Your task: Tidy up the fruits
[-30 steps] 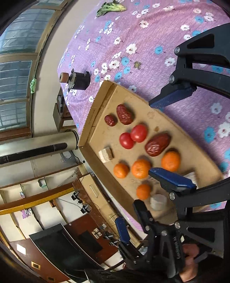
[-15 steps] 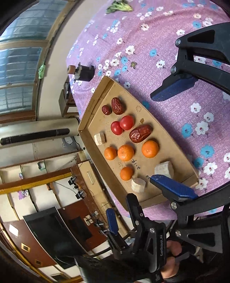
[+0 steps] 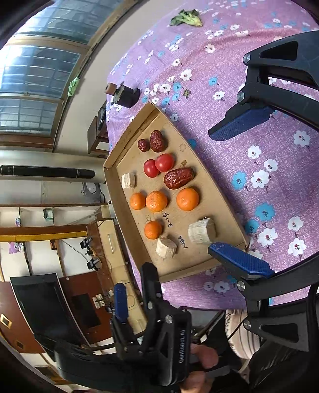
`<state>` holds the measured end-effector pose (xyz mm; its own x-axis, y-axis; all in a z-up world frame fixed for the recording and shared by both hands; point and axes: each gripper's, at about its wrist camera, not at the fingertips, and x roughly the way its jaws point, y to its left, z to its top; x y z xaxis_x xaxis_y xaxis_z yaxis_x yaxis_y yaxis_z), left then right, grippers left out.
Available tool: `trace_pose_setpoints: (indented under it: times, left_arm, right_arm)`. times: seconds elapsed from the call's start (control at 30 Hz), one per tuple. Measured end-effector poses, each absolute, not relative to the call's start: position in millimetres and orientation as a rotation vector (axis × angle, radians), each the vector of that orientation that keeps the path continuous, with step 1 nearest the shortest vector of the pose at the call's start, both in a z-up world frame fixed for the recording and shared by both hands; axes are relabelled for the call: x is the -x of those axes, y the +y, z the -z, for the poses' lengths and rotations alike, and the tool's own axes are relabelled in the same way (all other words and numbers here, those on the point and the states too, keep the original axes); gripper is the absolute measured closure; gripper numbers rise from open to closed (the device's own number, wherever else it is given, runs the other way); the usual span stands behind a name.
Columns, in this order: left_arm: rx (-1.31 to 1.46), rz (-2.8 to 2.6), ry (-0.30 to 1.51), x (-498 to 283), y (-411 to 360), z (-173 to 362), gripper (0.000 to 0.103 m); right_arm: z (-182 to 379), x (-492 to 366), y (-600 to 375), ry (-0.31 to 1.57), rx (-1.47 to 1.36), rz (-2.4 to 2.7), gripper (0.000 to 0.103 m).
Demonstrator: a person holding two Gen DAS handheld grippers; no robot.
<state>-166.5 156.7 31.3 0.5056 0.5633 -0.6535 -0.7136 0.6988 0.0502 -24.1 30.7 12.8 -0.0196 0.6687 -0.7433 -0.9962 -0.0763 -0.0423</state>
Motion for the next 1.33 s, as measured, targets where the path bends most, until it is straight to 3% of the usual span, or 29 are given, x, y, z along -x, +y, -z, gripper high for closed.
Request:
trace_pose_setpoints:
  times: [1.33]
  left_arm:
    - [0.238, -0.754, 0.675, 179, 145, -34, 0.02]
  right_arm:
    - [-10, 32, 21, 0.537, 0.805, -1.527, 0.016]
